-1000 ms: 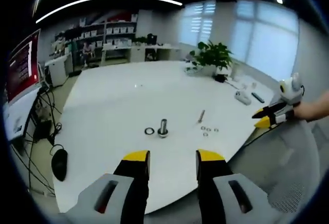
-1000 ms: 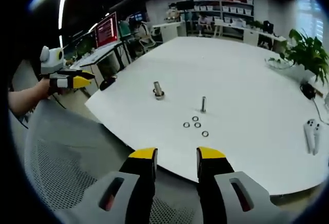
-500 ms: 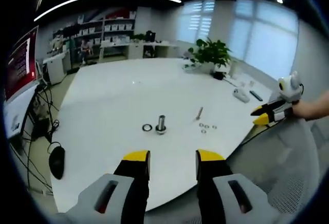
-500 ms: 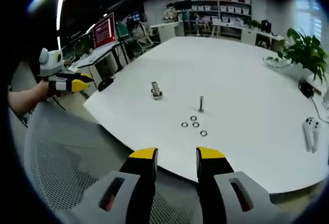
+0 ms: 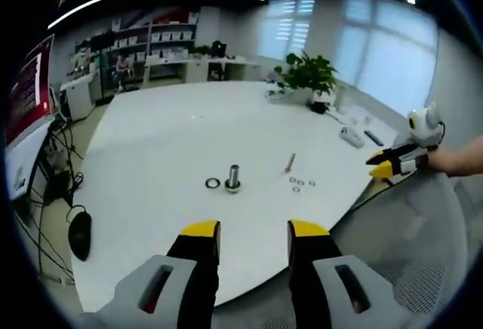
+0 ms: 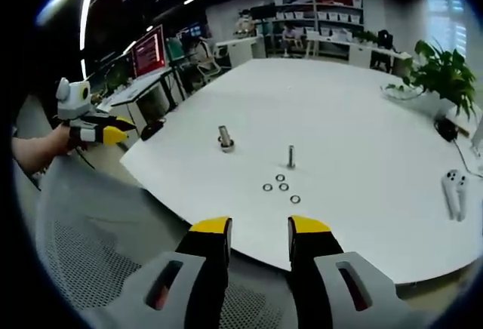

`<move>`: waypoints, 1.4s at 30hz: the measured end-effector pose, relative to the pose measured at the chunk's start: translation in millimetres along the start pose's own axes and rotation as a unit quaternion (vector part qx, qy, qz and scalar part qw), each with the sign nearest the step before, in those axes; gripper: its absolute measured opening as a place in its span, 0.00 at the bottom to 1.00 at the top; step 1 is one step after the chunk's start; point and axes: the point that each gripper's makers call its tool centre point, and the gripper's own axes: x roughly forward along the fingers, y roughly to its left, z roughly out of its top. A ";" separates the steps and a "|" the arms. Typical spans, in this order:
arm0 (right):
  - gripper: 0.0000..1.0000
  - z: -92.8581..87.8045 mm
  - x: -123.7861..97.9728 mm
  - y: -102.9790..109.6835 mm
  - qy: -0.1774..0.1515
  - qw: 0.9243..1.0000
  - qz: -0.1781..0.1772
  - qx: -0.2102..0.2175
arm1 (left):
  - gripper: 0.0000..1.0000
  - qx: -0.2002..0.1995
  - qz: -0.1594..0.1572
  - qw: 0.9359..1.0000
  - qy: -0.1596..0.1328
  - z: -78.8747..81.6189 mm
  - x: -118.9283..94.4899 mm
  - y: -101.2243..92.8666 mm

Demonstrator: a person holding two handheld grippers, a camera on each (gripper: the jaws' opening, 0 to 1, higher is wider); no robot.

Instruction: Place the washer onto the threaded stud by aligning its center hole with the stud, sliding it down to the base, and recovering from edge contact or off-axis alignment until the washer reaches the visible bottom stop.

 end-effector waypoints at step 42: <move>0.33 11.4 -4.1 -0.8 -0.029 0.999 -0.002 0.021 | 0.35 0.029 -0.056 0.992 0.106 -24.8 20.9 -11.7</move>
